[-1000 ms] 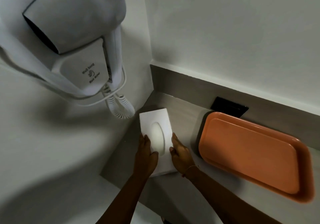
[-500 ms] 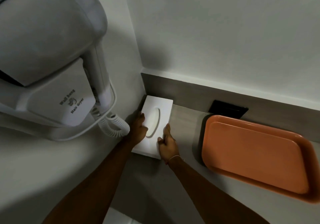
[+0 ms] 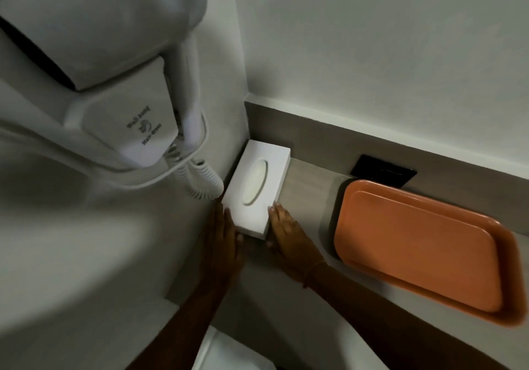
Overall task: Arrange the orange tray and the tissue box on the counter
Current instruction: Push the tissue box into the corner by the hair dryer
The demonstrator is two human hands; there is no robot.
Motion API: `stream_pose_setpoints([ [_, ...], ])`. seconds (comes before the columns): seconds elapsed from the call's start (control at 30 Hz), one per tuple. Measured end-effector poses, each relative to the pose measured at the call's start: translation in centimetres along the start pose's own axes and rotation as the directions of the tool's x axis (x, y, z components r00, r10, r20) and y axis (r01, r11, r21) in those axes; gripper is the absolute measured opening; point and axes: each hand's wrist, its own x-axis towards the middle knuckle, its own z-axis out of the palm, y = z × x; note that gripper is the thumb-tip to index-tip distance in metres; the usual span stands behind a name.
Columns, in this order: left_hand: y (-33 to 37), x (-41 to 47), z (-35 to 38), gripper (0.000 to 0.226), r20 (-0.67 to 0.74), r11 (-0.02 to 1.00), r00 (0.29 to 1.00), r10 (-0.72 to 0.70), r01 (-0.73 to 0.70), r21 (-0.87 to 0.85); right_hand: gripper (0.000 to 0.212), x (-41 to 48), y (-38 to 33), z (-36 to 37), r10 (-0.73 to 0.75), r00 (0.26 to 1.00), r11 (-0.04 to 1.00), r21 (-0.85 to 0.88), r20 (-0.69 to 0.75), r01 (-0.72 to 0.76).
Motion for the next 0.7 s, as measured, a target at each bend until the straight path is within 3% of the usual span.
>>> stream_pose_setpoints([
  [0.1,-1.1,-4.0,2.0,0.068,0.096,0.997,0.993,-0.069,0.066,0.033,0.073,-1.8,-0.2,0.7,-0.108,0.991,0.976,-0.179,0.084,0.122],
  [0.23,-1.7,-5.0,3.5,0.071,0.197,0.993,0.977,-0.082,0.063,0.100,0.072,-2.1,-0.5,1.5,-0.161,0.981,0.950,-0.251,0.104,0.183],
  [0.7,-3.1,-5.2,5.2,0.063,0.122,0.995,0.992,-0.020,0.008,0.095,0.084,2.0,-0.3,3.4,-0.183,0.969,0.934,-0.278,0.164,0.223],
])
